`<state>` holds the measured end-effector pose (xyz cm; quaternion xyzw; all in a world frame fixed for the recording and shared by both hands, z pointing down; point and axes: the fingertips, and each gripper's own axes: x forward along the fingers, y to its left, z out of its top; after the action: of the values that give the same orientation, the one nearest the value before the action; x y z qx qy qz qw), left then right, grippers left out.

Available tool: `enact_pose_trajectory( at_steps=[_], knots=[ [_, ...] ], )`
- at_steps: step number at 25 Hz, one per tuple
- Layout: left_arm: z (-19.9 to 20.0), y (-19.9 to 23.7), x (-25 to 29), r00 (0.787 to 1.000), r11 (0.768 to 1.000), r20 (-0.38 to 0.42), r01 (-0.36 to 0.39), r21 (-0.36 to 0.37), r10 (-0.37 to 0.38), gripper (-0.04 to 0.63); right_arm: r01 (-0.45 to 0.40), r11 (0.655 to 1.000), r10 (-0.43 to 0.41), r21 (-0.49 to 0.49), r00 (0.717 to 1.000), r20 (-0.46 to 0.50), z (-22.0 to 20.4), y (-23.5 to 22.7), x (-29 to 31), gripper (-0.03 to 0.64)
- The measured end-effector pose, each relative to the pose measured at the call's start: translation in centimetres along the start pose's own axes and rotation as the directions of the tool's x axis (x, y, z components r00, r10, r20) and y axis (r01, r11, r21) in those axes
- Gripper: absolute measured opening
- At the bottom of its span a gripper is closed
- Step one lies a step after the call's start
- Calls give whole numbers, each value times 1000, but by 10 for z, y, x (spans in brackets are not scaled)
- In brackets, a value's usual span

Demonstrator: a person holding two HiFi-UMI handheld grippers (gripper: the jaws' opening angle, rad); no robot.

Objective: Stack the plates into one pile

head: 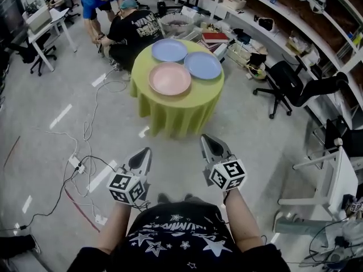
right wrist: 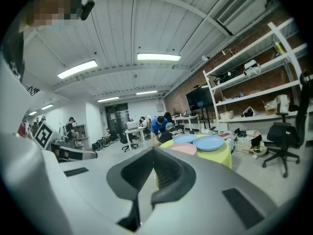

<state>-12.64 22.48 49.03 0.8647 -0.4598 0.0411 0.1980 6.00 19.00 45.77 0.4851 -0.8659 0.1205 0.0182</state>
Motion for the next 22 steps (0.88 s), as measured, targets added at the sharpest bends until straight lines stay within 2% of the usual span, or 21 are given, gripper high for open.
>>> enact_pose_trajectory(
  at_steps=[3, 5, 8, 12, 22],
  knots=[
    [0, 11, 0, 1000, 1000, 1, 2, -17, -2, 20, 14, 1000, -14, -4, 1000, 27, 0, -3, 2, 15],
    [-2, 18, 1, 1000, 1000, -3, -1, -22, 1, 20, 45, 999, -46, 26, 998, 39, -2, -12, 1, 15],
    [-4, 27, 2, 1000, 999, -10, -8, -31, 8, 20, 70, 995, -72, 72, 997, 24, -7, -24, 4, 15],
    [-6, 41, 8, 1000, 999, -23, -20, -36, 20, 20, 82, 993, -83, 81, 997, 7, -11, -38, 20, 15],
    [14, 70, 66, 995, 995, -31, -94, -36, 93, 20, 26, 996, -23, 87, 999, -30, -3, -94, 107, 15]
  ],
)
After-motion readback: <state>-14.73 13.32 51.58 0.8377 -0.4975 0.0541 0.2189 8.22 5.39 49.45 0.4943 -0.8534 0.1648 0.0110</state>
